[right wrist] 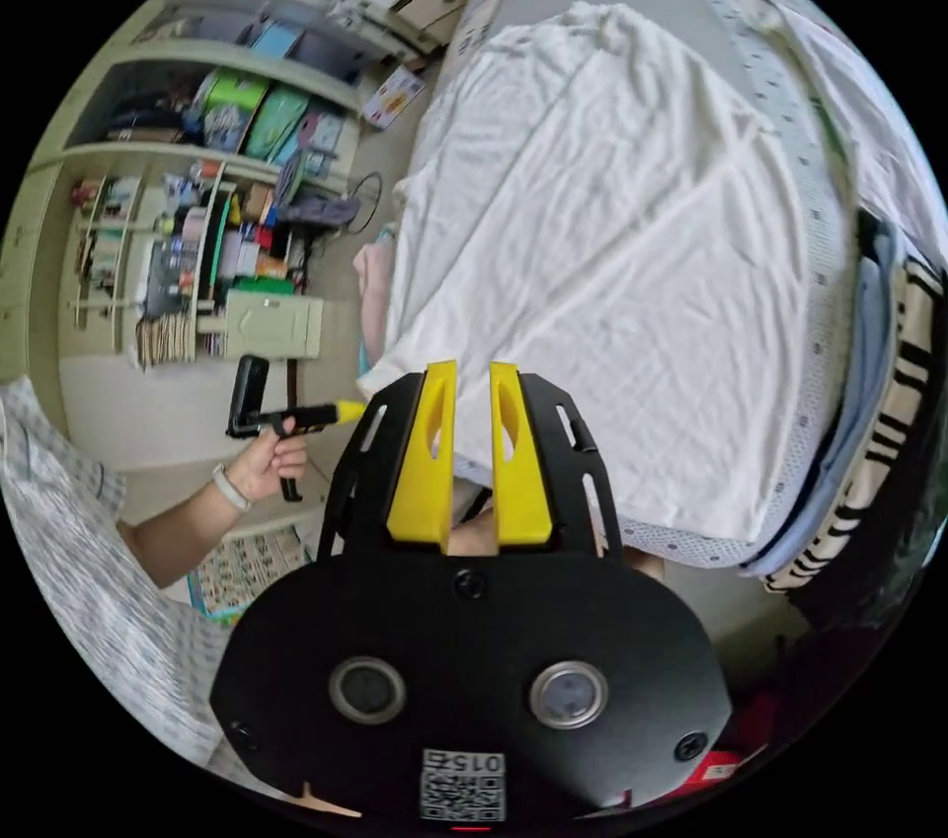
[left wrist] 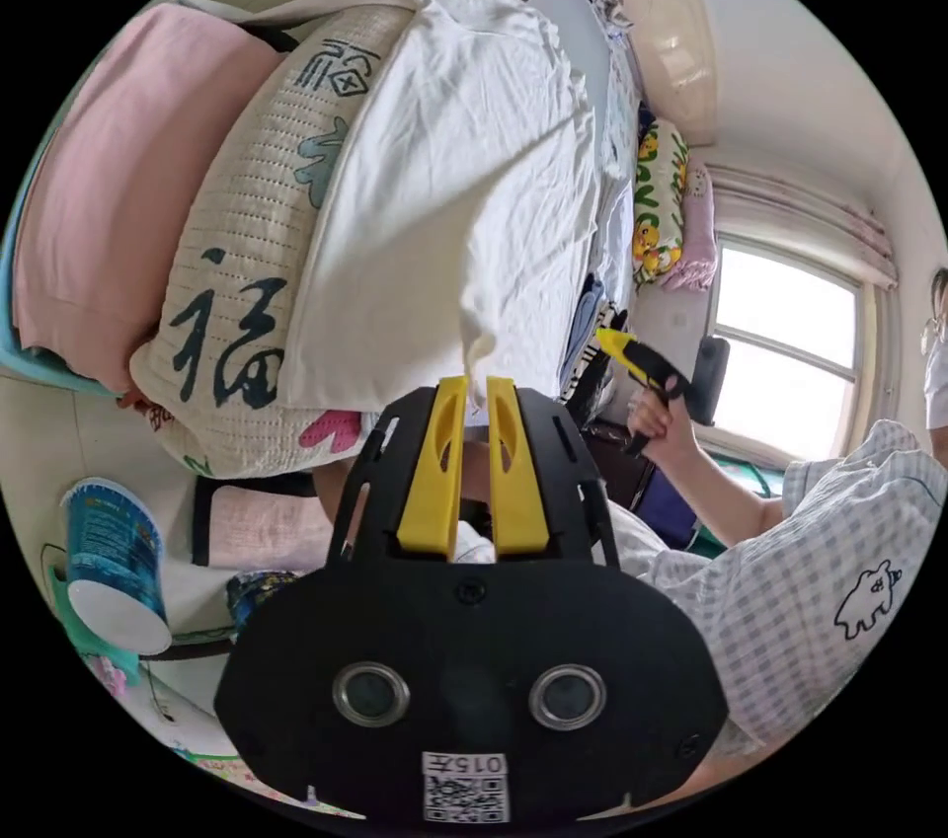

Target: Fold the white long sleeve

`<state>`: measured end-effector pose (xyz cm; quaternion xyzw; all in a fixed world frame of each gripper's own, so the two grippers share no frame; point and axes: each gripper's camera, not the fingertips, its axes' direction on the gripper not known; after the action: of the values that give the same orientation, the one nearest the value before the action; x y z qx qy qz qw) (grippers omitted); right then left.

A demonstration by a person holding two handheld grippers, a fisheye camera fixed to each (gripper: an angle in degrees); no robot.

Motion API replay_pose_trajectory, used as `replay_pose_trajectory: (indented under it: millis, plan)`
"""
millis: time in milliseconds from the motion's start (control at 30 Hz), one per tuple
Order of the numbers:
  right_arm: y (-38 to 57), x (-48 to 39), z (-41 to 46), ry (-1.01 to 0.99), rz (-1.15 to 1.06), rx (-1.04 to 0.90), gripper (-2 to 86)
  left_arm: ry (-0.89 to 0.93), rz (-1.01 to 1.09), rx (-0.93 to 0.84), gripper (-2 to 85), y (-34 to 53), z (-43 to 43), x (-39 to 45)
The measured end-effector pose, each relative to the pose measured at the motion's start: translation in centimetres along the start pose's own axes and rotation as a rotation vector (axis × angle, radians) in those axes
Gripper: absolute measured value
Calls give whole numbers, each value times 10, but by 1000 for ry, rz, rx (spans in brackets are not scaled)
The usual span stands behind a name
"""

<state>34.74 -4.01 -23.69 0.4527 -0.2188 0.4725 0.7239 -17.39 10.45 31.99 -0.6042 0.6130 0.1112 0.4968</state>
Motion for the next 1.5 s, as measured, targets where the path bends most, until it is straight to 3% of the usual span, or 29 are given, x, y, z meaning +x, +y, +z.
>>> replay_pose_trajectory:
  millis: [200,300,500,700,1000,1167,1367,1500]
  plan:
    - [-77,89,-79,-46,318,351,94,-146,74,-10,63,-31,-19,32]
    - [-122,123,-91,-120,390,414,96,-205,175,58,75,-75,-12,72]
    - [-203,169,-90,-180,463,359,103,-169,388,184,87,-233,46,168]
    - [-254,190,-96,-256,487,314,87,-205,344,188,102,-369,126,222]
    - [-291,216,-124,-434,577,421,59,-389,381,112,78,-449,192,269]
    - [-310,231,-136,-432,612,411,18,-430,420,16,5,-474,208,280]
    - [-315,243,-143,-475,717,505,4,-416,430,34,-6,-497,216,285]
    - [-328,241,-147,-402,716,515,2,-415,400,49,-4,-507,227,277]
